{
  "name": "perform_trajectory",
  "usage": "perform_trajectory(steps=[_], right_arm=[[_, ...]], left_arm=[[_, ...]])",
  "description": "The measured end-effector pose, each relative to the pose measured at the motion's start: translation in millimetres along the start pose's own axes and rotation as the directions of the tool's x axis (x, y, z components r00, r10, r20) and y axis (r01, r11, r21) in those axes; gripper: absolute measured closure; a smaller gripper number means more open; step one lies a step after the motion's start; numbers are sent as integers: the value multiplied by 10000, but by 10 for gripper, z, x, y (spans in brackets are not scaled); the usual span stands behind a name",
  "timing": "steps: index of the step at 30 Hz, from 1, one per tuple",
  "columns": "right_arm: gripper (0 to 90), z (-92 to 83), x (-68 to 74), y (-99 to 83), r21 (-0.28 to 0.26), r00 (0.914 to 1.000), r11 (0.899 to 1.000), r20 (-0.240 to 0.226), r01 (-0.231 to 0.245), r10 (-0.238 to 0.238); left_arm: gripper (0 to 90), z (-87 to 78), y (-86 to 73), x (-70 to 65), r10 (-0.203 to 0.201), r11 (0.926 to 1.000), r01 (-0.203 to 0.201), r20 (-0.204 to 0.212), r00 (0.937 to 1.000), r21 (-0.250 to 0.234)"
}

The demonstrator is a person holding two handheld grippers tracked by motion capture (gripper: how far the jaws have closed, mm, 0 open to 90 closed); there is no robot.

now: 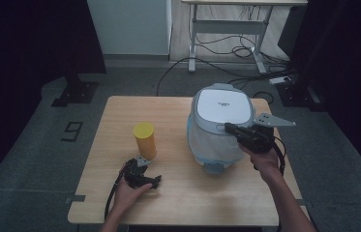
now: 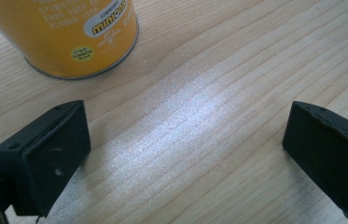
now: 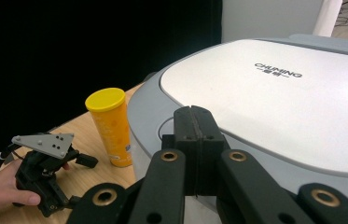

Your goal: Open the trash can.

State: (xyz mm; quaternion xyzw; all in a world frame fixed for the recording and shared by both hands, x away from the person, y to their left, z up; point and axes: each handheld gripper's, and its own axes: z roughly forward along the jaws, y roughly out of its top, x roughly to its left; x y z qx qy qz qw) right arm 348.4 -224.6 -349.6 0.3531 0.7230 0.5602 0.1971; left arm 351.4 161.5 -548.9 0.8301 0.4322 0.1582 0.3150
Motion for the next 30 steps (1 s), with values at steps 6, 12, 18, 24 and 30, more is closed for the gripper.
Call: perform_trajectory(steps=[6,12,18,24,30], right_arm=[[896,-4,7,2,36,10000,10000,73,26,-26],[891,-50,-13,1,-318,9999,9994,27,-113,114],[851,-270,-18,-49,-767,9999,9970,141,-82,93],[752,-470,-77,-331,-739,9983,9972,566,-89,131],[655,-520,-133,-603,-555,9975,9980,622,-289,324]], left_arm=[[8,0,-1,0,-1,10000,1,1,10000,1],[8,-1,0,0,-3,10000,3,2,10000,0],[8,-1,0,0,-5,10000,5,1,10000,-1],[10,-3,-2,-4,-28,10000,28,-11,10000,0],[10,-2,-2,-4,-34,10000,34,-19,10000,-13]])
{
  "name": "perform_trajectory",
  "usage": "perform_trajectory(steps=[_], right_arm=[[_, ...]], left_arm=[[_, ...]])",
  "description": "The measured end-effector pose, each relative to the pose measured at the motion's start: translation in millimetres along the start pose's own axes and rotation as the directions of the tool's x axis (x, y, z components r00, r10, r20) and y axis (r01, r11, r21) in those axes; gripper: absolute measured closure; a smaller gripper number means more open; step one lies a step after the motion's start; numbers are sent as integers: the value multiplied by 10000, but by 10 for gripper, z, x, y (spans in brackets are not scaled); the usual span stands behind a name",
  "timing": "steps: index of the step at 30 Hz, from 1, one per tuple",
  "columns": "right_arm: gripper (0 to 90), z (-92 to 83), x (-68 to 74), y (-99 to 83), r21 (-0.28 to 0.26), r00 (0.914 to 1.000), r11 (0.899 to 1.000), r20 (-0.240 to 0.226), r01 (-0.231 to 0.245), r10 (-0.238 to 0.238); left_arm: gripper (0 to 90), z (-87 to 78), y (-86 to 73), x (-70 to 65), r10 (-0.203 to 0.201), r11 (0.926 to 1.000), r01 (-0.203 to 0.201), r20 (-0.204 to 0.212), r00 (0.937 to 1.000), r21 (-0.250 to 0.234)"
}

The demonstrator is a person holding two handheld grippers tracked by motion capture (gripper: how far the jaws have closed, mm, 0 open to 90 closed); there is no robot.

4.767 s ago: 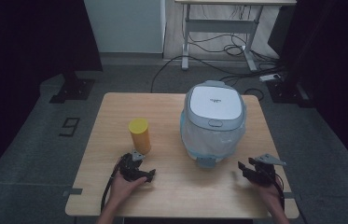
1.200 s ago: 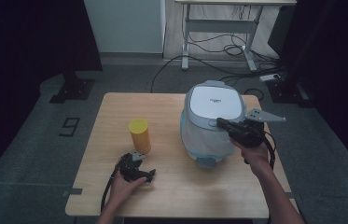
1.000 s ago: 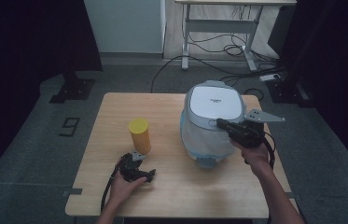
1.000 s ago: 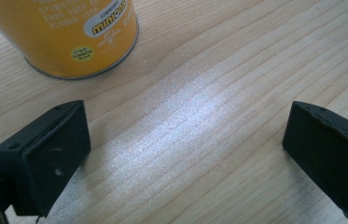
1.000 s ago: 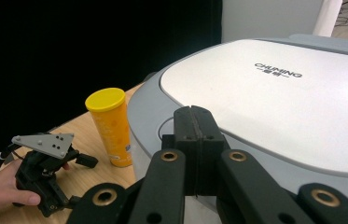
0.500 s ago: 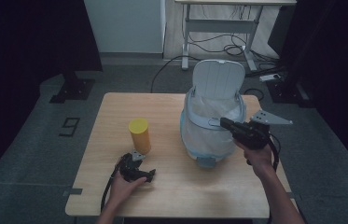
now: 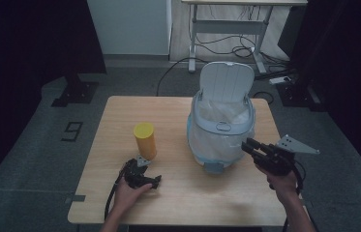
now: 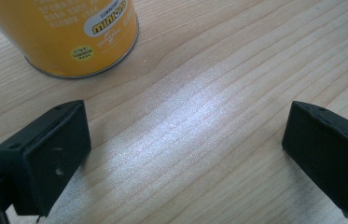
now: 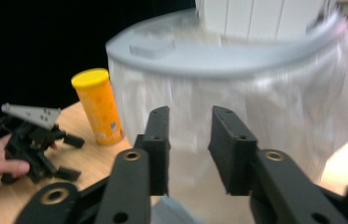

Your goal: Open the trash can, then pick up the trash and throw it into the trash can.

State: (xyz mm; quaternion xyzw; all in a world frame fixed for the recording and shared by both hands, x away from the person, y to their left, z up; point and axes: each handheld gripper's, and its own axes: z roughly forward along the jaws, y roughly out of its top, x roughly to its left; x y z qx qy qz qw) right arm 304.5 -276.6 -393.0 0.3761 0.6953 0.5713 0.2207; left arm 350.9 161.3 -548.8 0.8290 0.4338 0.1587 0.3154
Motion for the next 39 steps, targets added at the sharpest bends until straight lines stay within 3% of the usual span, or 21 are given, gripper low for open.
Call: perform_trajectory(steps=[3,7,10,14,19,24,39], right_arm=[[587,20,-45,-244,290,9998,9995,157,-151,146],[541,64,-84,-422,572,9993,9980,276,-276,260],[500,140,-128,-643,1091,9987,9930,282,-448,420],[475,199,-194,-796,1614,9977,9855,508,-531,454],[459,208,-295,-944,1851,9937,9778,724,-981,860],[444,210,-326,-1014,1981,9904,9724,856,-1236,1084],[422,305,-288,-1122,2599,9914,9588,918,-1147,936]], left_arm=[[10,0,0,0,4,10000,-4,0,10000,-3],[11,-1,-1,-3,-7,10000,7,-15,10000,-6],[11,-2,-2,-4,11,10000,-11,-5,10000,0],[11,-2,-2,-5,27,10000,-27,10,10000,2],[11,-2,-2,-6,40,10000,-40,21,10000,0],[11,-2,-2,-9,61,10000,-61,40,10000,-3],[14,-12,-13,-26,111,9999,-111,81,9999,-8]])
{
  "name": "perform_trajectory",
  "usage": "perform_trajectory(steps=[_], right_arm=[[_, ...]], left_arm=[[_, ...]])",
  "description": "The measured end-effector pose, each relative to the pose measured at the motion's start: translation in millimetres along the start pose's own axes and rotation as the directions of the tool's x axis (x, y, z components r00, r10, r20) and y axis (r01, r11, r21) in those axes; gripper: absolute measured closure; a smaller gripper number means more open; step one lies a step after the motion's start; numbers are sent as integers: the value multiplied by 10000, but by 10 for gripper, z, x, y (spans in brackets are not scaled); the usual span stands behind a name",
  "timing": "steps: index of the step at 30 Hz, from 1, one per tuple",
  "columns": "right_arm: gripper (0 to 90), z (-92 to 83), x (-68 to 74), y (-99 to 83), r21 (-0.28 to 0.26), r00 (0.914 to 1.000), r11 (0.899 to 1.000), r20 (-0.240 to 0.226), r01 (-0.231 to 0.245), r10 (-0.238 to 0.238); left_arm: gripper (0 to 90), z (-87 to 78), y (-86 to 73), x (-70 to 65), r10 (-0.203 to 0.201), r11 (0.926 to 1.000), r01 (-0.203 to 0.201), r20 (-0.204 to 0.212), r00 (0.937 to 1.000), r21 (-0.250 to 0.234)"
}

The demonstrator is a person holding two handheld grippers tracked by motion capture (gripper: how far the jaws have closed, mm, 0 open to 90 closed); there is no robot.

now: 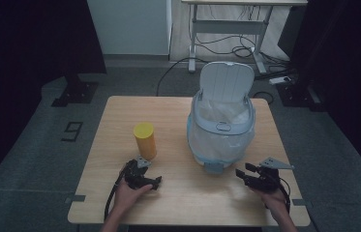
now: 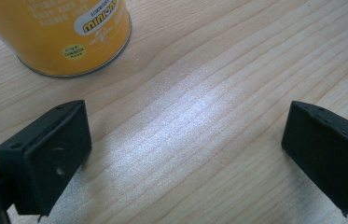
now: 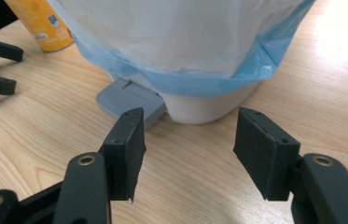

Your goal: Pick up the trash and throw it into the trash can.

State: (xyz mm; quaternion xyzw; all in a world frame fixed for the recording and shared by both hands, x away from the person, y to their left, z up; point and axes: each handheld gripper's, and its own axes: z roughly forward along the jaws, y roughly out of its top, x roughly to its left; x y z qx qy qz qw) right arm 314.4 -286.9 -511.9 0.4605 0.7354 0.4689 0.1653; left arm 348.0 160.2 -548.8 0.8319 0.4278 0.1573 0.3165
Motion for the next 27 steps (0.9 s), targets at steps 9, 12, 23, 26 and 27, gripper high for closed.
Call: perform_trajectory(steps=[9,12,23,26,27], right_arm=[[416,11,-25,-30,246,9995,9996,271,-157,150],[409,43,-46,-56,481,9991,9986,380,-205,187],[369,246,-14,-211,1920,9981,9813,569,116,-230],[354,291,23,-235,2111,9968,9768,630,357,-500],[356,302,48,-237,2131,9957,9756,640,524,-675]], left_arm=[[18,-4,-3,-3,-16,10000,16,-4,10000,-9],[18,-4,-3,-3,-14,10000,14,-5,10000,-9],[23,-6,-5,-6,-14,10000,14,-1,10000,-24],[23,-5,-6,-6,-14,10000,14,-1,10000,-27],[23,-5,-6,-6,-14,10000,14,-1,10000,-27]])
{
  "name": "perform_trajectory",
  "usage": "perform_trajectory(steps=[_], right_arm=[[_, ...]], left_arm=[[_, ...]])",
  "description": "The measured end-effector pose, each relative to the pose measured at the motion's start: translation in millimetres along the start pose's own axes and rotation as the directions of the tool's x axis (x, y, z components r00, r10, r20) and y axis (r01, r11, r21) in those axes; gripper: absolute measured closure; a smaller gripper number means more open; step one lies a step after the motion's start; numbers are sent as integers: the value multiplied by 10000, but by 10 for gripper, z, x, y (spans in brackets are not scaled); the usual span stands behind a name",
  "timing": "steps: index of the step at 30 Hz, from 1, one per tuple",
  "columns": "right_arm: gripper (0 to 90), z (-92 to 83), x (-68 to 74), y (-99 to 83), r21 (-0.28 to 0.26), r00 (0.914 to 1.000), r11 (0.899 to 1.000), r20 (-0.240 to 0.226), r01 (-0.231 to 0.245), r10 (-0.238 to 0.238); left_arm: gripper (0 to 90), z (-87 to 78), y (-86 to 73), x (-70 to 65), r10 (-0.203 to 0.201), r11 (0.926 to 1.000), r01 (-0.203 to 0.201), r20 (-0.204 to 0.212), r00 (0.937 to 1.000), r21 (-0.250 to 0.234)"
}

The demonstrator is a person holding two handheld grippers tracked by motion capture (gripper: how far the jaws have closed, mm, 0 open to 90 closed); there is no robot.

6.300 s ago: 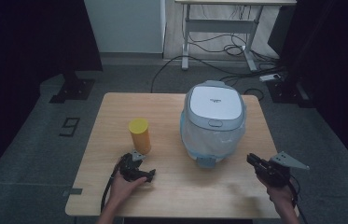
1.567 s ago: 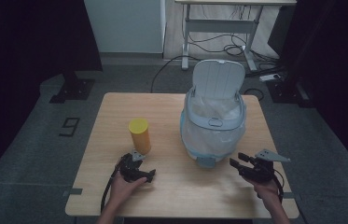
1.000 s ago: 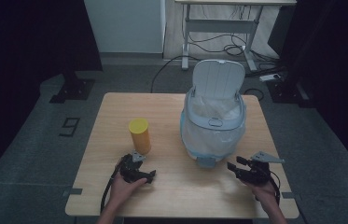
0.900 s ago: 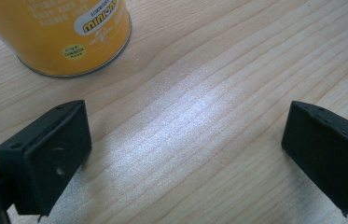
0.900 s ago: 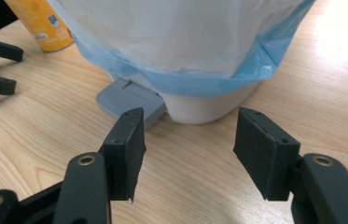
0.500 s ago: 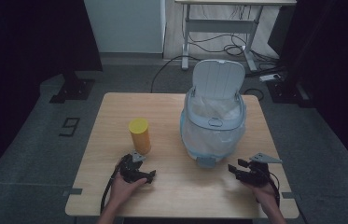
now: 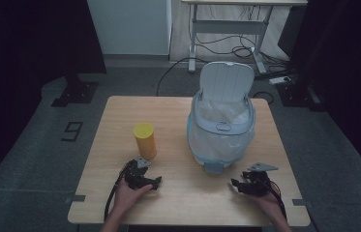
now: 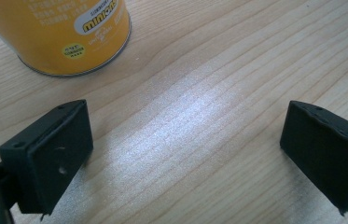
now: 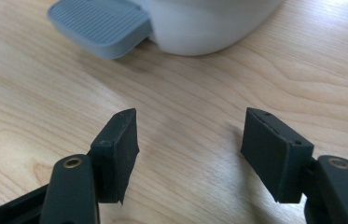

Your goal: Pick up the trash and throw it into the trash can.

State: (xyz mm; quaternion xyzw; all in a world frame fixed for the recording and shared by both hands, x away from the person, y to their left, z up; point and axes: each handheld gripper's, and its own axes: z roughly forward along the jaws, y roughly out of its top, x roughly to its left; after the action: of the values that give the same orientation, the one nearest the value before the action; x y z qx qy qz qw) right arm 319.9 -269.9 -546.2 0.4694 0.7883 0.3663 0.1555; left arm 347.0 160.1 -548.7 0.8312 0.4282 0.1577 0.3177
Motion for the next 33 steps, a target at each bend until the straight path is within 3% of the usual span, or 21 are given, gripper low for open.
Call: perform_trajectory(steps=[4,8,11,12,14,16,17,18,20,21,26,33], right_arm=[[371,15,81,14,138,9990,9990,-176,422,-420],[370,20,90,11,98,9992,9992,-111,393,-392],[366,22,97,8,76,9992,9992,-79,392,-391],[366,22,99,2,30,9992,9992,-63,404,-404],[366,23,93,0,-5,9992,9993,-97,385,-385],[366,21,79,0,-31,9994,9995,-139,327,-327],[366,21,79,0,-31,9994,9995,-139,327,-327],[366,19,71,-2,-57,9995,9997,-198,242,-243],[367,19,68,-3,-65,9995,9997,-216,222,-223],[366,17,64,-4,-75,9995,9998,-237,186,-187],[367,19,54,-3,-107,9996,9999,-246,128,-131],[367,15,44,-6,-112,9996,9999,-256,83,-86]], left_arm=[[23,1,1,-6,12,10000,-12,4,10000,-1],[23,1,2,-8,25,10000,-25,16,10000,0],[52,-31,32,-18,-46,9995,48,-50,10000,303],[75,-74,87,-53,102,9994,-69,-943,9955,347],[148,-108,109,-62,223,9997,-209,-1115,9935,136],[149,-245,162,-28,-84,9975,38,-648,9979,-708],[146,-245,162,-28,-84,9975,38,-648,9979,-708],[144,-326,189,11,-375,9925,338,-293,9989,-1175],[143,-360,198,29,-501,9896,485,-84,9987,-1356],[141,-411,210,58,-665,9841,692,214,9976,-1635],[129,-446,248,75,-732,9792,796,408,9965,-1868],[146,-460,327,77,-628,9794,673,297,9976,-1903]])
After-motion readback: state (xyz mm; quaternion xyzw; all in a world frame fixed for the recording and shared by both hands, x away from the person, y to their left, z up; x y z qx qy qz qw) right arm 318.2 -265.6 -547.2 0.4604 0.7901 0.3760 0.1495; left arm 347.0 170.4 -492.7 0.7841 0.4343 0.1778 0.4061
